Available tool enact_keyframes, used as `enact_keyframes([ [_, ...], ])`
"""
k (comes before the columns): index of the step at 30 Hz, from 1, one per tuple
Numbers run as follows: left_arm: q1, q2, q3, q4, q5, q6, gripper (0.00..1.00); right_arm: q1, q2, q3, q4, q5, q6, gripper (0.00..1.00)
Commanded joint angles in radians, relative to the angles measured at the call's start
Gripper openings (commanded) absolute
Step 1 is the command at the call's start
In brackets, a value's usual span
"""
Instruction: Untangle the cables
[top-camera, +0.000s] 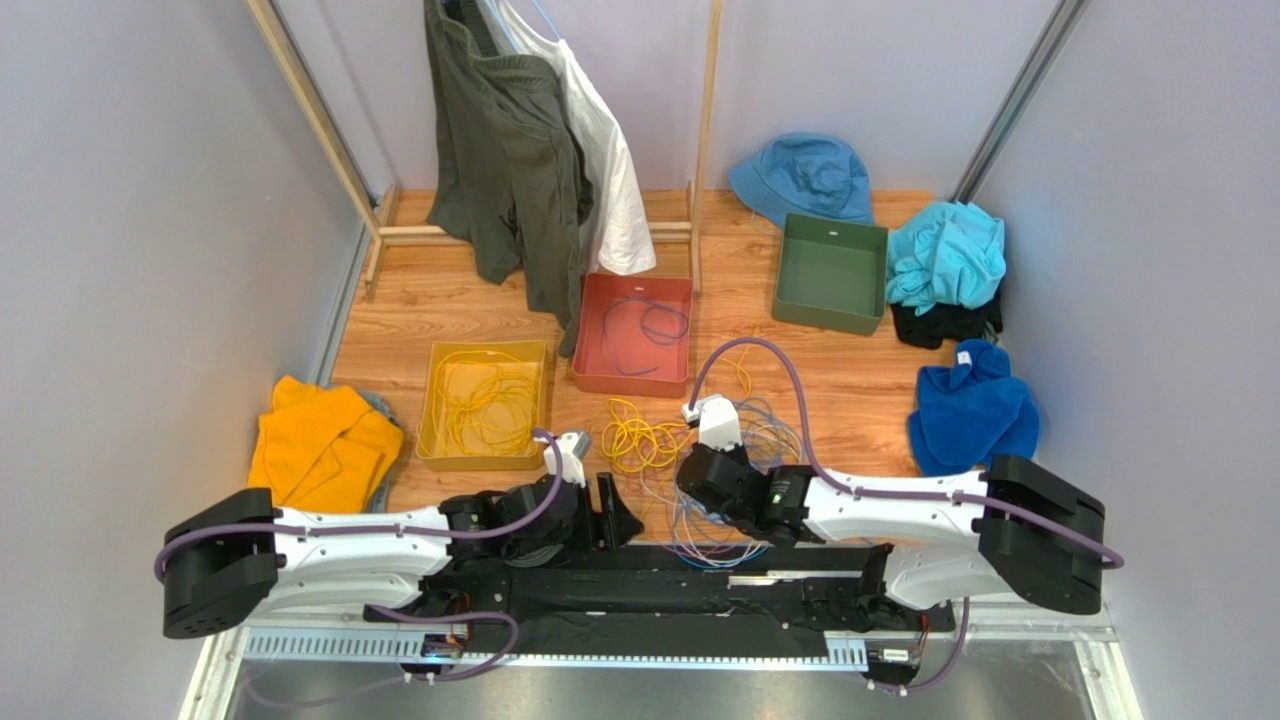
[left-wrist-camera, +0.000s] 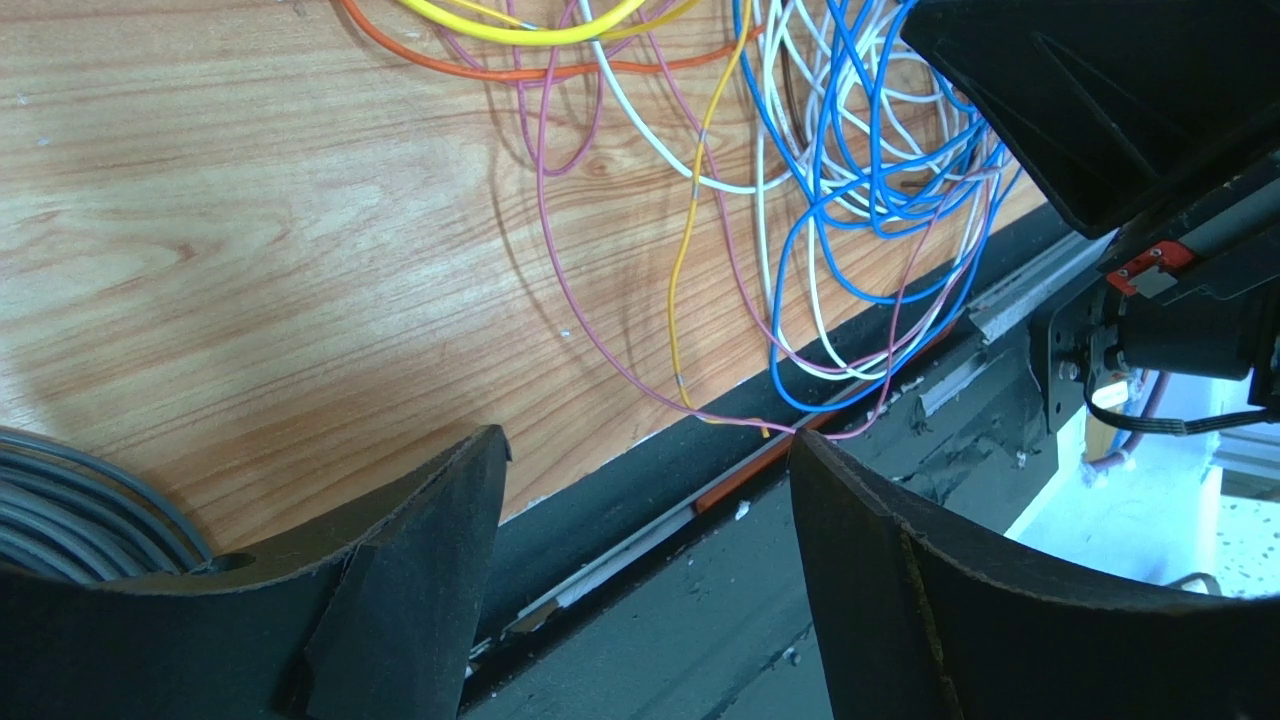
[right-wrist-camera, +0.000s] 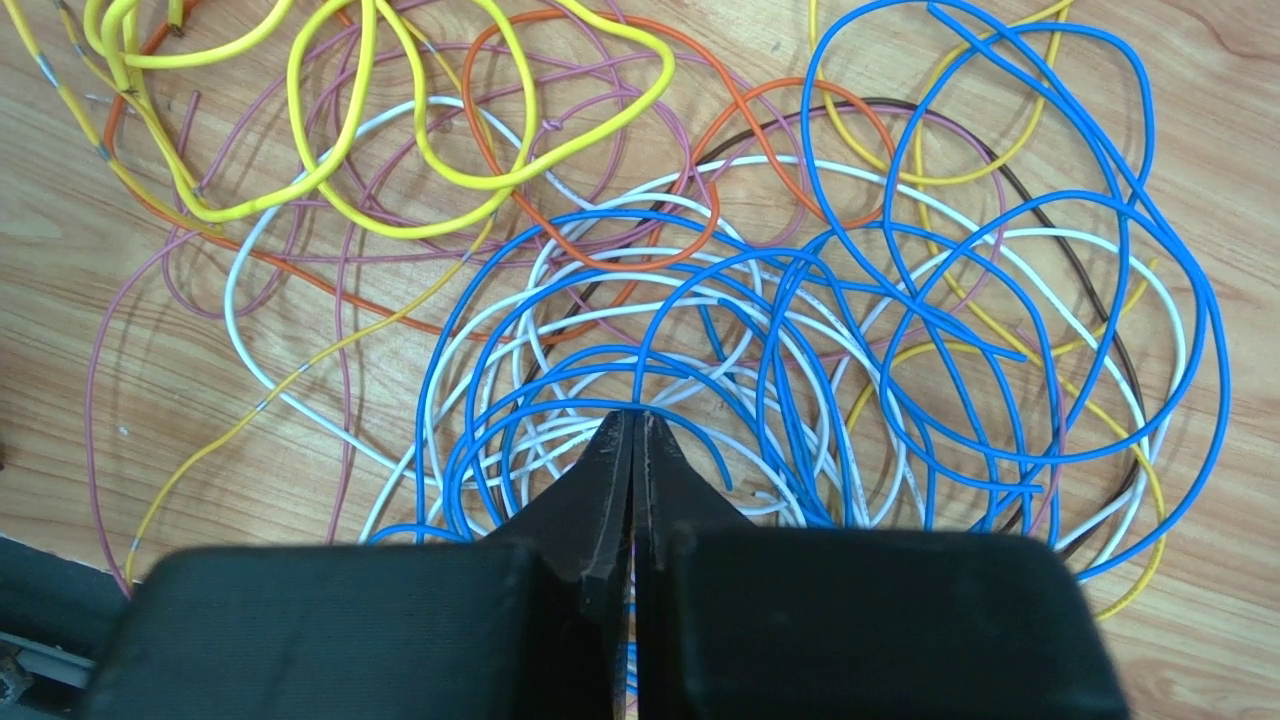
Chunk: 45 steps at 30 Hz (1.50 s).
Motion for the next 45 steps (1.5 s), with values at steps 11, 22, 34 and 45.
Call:
enact_keyframes([
  [11, -0.009, -0.105, -0.006, -0.073, -0.047, -0.013, 0.78, 0.018, -0.468, 0.316, -0.225, 0.103, -0.168, 0.0],
  [22, -0.009, -0.166, -0.039, -0.097, -0.054, -0.049, 0.78, 0.018, -0.341, 0.809, -0.254, 0.158, -0.47, 0.0],
  [34, -0.009, -0.229, -0.073, -0.107, -0.062, -0.056, 0.79, 0.018, -0.265, 1.043, -0.331, 0.138, -0.549, 0.0],
  [45, -0.009, -0.338, -0.003, -0.065, -0.06, 0.125, 0.99, 0.018, -0.589, 0.309, -0.288, 0.072, -0.156, 0.0],
])
